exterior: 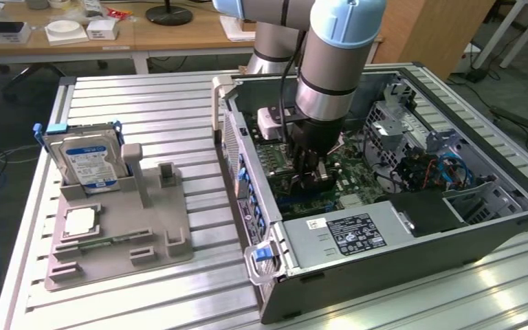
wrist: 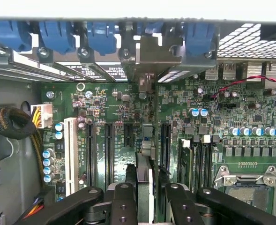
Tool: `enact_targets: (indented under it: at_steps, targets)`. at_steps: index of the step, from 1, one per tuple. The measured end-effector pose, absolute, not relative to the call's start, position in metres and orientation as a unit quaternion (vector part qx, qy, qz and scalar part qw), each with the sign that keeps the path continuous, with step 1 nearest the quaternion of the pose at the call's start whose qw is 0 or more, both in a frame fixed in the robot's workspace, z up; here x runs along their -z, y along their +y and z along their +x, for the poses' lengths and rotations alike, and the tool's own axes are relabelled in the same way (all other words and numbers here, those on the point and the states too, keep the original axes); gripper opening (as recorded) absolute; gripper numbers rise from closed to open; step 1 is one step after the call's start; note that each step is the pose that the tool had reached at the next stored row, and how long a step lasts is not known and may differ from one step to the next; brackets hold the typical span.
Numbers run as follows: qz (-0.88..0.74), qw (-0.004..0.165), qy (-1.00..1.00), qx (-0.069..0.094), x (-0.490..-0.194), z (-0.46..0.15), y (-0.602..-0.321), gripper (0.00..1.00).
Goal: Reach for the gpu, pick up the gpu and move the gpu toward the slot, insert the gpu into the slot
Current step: 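Insert the gpu into the slot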
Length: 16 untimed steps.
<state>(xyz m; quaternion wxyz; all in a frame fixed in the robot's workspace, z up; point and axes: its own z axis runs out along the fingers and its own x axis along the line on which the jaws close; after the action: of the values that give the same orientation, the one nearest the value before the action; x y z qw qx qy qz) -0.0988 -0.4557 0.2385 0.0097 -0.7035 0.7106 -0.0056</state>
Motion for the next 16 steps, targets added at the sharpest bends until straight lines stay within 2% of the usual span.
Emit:
enact_targets:
  at_steps: [16]
  targets:
    - [-0.708,0.01,0.706,0.006,-0.2357,-0.0988,-0.4558,0.28]
